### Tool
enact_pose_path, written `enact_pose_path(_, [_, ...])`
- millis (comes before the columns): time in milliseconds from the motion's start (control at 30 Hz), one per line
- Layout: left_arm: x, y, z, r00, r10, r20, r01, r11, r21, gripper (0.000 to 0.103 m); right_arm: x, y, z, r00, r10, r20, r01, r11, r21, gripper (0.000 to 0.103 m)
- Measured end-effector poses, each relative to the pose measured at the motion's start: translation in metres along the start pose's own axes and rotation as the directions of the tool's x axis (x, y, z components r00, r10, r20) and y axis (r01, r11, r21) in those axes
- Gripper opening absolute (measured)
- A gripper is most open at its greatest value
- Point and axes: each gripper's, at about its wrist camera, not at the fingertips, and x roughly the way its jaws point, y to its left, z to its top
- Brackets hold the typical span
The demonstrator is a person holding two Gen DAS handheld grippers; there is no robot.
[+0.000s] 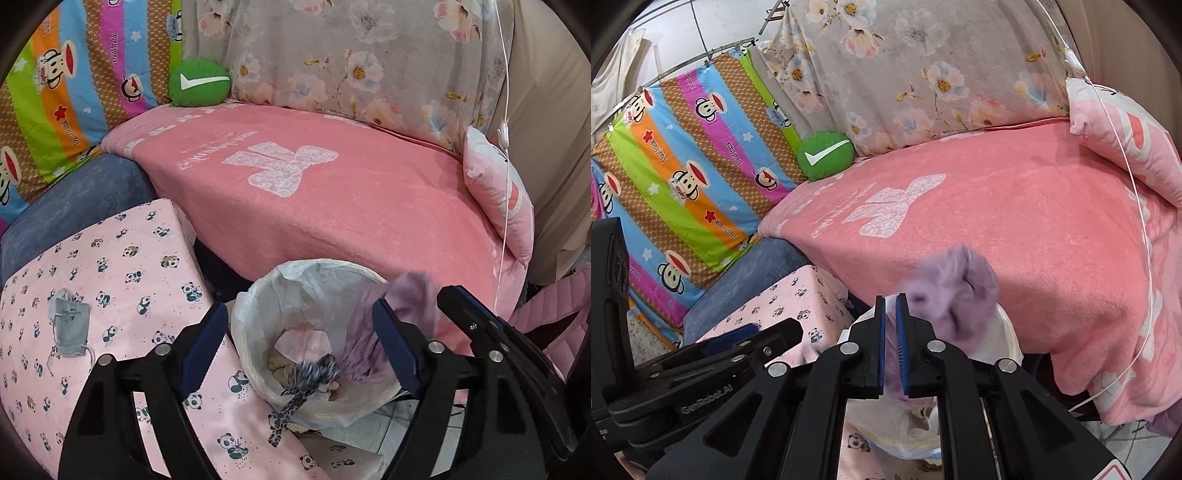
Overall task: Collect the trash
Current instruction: 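Carry the scrunchie and lilac pouch over the bin and open both tools, then move both open tools back to the grey-blue bag and sock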
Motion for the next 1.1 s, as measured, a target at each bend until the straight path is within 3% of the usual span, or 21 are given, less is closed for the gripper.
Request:
enact_pose_path(33, [0.000,0.001,0.000,1.000,0.004,-0.002,-0.004,1.000,-0.001,0.077,0.001,-0.001,0.000,1.000,-0.003,-0.002,0.003,1.000,0.000,0.013])
enact_pose_path(200, [0.003,0.010,0.000,1.000,0.022,-0.012,-0.022,0.999,-0.033,0.077,0.003,-0.005,-0.002,1.000,-0.008,0.002,0.008,1.000,0.018,0.035])
enact_pose_path(933, [-0.017,0.052,-0.015,0.998,0.054,0.009,-0.053,0.993,-0.107,0.077,0.012,0.034,-0.022,0.998,0.030,-0.058,-0.034,0.998,-0.055,0.035])
enact_pose_path(1100, [-0.022,0.071,-0.021,0.998,0.069,0.010,-0.067,0.987,-0.145,0.077,0.013,0.052,-0.028,0.997,0.042,-0.067,-0.047,0.996,-0.080,0.042])
